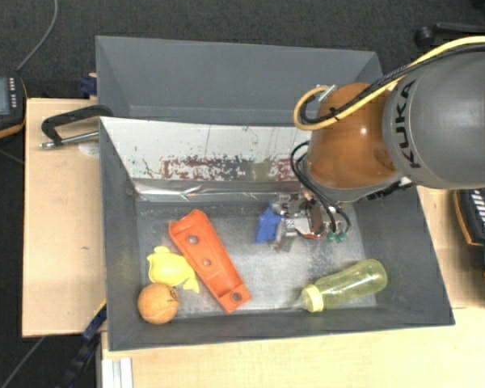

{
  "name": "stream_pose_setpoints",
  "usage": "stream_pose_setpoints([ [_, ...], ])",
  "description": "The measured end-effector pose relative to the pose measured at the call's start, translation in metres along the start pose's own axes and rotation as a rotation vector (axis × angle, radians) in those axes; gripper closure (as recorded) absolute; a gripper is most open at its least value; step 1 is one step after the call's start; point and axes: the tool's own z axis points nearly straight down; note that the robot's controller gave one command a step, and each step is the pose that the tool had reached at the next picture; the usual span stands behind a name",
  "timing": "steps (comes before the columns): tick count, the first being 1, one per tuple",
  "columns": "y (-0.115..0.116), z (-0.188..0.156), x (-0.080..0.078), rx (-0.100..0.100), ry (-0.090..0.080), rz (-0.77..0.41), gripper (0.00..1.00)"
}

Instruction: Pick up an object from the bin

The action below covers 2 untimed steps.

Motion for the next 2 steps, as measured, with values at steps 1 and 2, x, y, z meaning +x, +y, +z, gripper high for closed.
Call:
stream_pose_setpoints([
  [1, -0.002, -0.033, 0.005, -0.001, 0.017, 0.034, 1.0],
  [2, -0.004, -0.095, 0.0, -0.001, 0.004, 0.053, 1.0],
])
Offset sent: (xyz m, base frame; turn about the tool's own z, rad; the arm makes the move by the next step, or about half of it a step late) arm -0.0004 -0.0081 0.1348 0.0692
